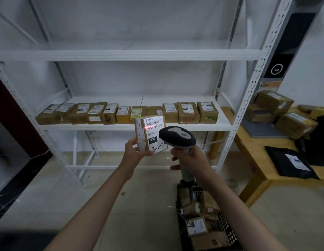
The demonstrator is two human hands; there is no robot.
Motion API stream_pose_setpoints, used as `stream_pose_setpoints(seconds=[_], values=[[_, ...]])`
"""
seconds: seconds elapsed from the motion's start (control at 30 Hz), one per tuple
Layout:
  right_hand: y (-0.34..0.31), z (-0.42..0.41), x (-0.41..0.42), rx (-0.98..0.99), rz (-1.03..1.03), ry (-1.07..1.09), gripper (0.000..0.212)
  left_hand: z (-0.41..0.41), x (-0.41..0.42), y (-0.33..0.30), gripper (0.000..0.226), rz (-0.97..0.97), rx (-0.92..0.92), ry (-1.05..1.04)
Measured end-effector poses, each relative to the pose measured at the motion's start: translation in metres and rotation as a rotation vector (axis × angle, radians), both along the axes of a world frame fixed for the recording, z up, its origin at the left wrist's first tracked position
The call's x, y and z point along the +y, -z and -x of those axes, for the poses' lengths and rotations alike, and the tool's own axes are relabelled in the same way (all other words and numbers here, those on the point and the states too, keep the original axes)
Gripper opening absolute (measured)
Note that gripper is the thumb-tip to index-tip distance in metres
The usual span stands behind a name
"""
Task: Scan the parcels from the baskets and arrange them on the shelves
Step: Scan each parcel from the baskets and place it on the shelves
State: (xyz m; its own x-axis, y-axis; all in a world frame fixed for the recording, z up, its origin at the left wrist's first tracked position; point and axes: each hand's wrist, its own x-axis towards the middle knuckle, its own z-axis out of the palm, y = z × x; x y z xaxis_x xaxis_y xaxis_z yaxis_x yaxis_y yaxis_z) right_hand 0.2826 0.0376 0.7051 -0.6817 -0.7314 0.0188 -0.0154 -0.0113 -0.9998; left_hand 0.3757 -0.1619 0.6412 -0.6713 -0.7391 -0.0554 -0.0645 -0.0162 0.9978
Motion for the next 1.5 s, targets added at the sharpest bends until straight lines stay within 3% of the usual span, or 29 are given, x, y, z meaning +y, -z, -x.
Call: stream_pose_setpoints(seconds=[0.23, 0.57, 0.8, 1.07, 1.23, 1.4, 1.5], values=[[0.006, 0.046, 0.007, -0.007, 0.06, 0.045, 0.021, 0.046, 0.005, -0.004, 0.086, -0.008, -0.015, 0.022], [0.041, 0.129, 0.022, -0.073, 0.091, 0.377, 0.03, 0.133, 0.043, 0.004, 0.1, -0.205, -0.113, 0.186], [0.055, 0.19, 0.021, -0.031, 0.062, 0.648, 0.046, 0.224, 0.06, 0.006, 0.078, -0.306, -0.123, 0.306], [0.081, 0.286, -0.015, -0.118, -0.006, 0.854, 0.059, 0.353, 0.043, 0.016, 0.075, -0.285, -0.176, 0.521], [0.09, 0.351, -0.048, -0.161, -0.008, 0.989, 0.058, 0.431, 0.018, 0.025, 0.071, -0.271, -0.236, 0.604], [0.09, 0.418, -0.074, -0.143, -0.041, 1.113, 0.054, 0.503, 0.002, 0.027, 0.083, -0.171, -0.244, 0.707], [0.095, 0.449, -0.08, -0.123, -0.022, 1.214, 0.051, 0.538, 0.005, 0.029, 0.075, -0.133, -0.268, 0.76]])
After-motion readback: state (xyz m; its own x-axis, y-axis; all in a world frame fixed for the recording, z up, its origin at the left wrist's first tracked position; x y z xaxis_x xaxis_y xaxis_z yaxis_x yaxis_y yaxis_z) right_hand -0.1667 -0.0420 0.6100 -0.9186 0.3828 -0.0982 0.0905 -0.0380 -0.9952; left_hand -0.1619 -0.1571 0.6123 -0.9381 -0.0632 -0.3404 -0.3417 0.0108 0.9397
